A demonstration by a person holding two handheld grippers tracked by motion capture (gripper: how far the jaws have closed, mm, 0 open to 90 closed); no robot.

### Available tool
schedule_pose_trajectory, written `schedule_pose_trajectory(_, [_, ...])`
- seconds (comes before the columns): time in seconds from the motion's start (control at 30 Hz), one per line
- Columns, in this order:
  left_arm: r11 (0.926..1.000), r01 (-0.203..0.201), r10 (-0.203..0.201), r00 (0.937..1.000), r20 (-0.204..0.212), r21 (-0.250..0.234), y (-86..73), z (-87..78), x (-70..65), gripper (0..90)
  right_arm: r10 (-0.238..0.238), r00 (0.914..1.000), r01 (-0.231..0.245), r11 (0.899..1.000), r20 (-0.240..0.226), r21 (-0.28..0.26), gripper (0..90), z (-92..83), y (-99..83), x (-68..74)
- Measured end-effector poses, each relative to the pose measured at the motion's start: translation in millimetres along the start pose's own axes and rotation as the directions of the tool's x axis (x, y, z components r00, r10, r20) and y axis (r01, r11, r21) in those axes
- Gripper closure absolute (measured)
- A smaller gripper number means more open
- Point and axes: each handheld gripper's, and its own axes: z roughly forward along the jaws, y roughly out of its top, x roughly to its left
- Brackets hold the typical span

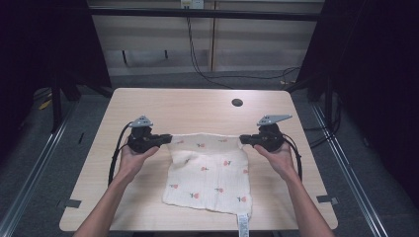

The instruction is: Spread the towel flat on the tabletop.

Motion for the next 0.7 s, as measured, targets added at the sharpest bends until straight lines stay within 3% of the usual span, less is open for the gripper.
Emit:
schedule_pose_trajectory(0.07, [0.9998,0.015,-0.016,0.9999,0.005,0.01,-0.9,10.1,5.3,85.0,0.007,0.9995,-0.007,1.0,0.03,0.018,88.5,8.3,-5.4,-4.2])
schedule_pose_trajectory(0.2, [0.9993,0.032,-0.032,0.9994,0.015,0.017,-2.8,20.3,9.3,82.8,0.037,0.9989,-0.038,0.999,0.03,0.025,88.4,18.3,-10.3,-11.9])
schedule_pose_trajectory(0.27, [0.9987,0.045,-0.045,0.9988,0.019,0.023,-3.9,22.4,10.4,77.2,0.043,0.9982,-0.044,0.998,0.041,0.034,87.6,22.3,-11.0,-15.3])
schedule_pose_trajectory(0.43, [0.9971,0.06,-0.061,0.9979,0.019,0.047,-8.7,22.4,13.3,72.9,0.04,0.9968,-0.046,0.995,0.07,0.089,83.8,37.2,-18.0,-19.6])
schedule_pose_trajectory(0.53, [0.9965,0.058,-0.059,0.9983,0.005,0.06,-12.7,22.0,14.5,67.1,0.044,0.9945,-0.053,0.995,0.095,0.085,79.2,40.4,-19.8,-21.0])
schedule_pose_trajectory(0.6, [0.9959,0.063,-0.061,0.9977,-0.029,0.065,-13.0,20.6,15.6,60.8,0.039,0.9921,-0.05,0.995,0.12,0.091,78.8,40.5,-19.3,-23.3])
schedule_pose_trajectory(0.7, [0.9957,0.081,-0.08,0.9966,-0.02,0.046,-13.5,16.6,18.1,55.9,0.066,0.9887,-0.076,0.995,0.134,0.07,76.5,38.3,-19.8,-28.4])
